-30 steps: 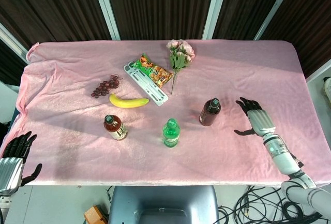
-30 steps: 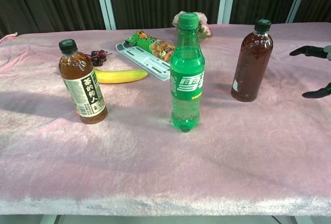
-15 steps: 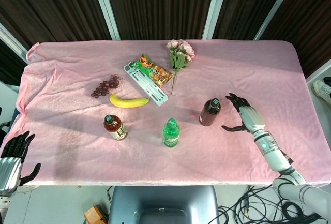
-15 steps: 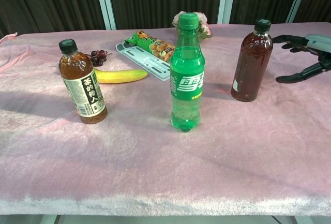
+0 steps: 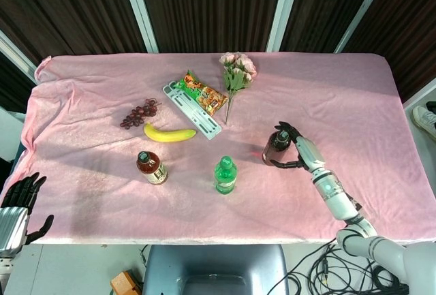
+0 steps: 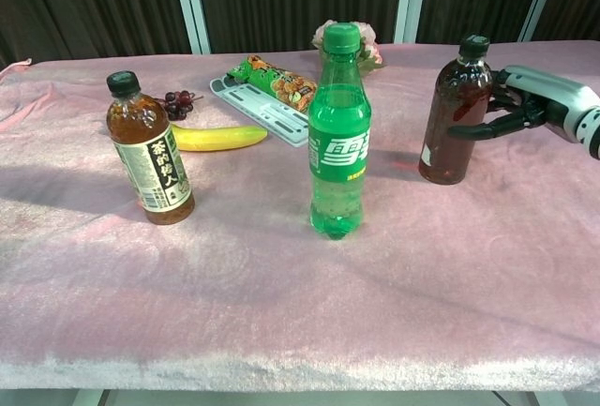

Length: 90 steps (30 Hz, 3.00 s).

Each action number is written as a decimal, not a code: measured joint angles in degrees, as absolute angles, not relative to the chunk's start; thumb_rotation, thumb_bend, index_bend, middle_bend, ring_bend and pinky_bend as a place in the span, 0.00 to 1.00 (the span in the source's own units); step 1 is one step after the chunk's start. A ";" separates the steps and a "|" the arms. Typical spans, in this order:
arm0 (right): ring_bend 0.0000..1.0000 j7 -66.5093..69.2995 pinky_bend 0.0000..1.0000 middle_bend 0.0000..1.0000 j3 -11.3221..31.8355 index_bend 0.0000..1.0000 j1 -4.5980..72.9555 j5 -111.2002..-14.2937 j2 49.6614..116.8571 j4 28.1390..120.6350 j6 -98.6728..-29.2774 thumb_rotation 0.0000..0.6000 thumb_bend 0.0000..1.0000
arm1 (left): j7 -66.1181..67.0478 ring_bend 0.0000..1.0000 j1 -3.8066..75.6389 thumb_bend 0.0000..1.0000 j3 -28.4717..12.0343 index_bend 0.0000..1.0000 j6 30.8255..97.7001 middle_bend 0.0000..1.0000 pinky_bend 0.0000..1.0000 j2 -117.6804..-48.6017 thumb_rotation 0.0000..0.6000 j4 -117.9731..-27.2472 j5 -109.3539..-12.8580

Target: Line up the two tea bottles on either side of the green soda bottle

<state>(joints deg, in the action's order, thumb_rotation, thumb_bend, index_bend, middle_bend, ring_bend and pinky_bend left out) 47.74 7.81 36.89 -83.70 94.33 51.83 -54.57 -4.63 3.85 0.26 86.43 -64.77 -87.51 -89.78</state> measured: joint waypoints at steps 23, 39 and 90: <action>0.62 43.95 0.61 0.65 8.29 0.94 34.88 -85.08 95.95 60.52 -64.29 1.00 0.30 | -4.78 0.00 3.90 0.36 0.27 0.00 86.43 0.00 0.07 -64.74 1.00 -87.63 -89.86; 0.62 40.65 0.61 0.65 5.87 0.94 34.78 -87.16 99.09 61.16 -64.83 1.00 0.30 | -5.80 0.00 3.58 0.36 0.39 0.00 86.89 0.00 0.07 -64.43 1.00 -87.27 -89.99; 0.02 6.66 0.21 0.01 -8.38 0.00 12.94 -101.94 75.17 74.89 -96.11 1.00 0.29 | -46.85 0.00 12.77 0.34 0.59 0.00 82.03 0.00 0.09 -71.74 1.00 -74.48 -96.62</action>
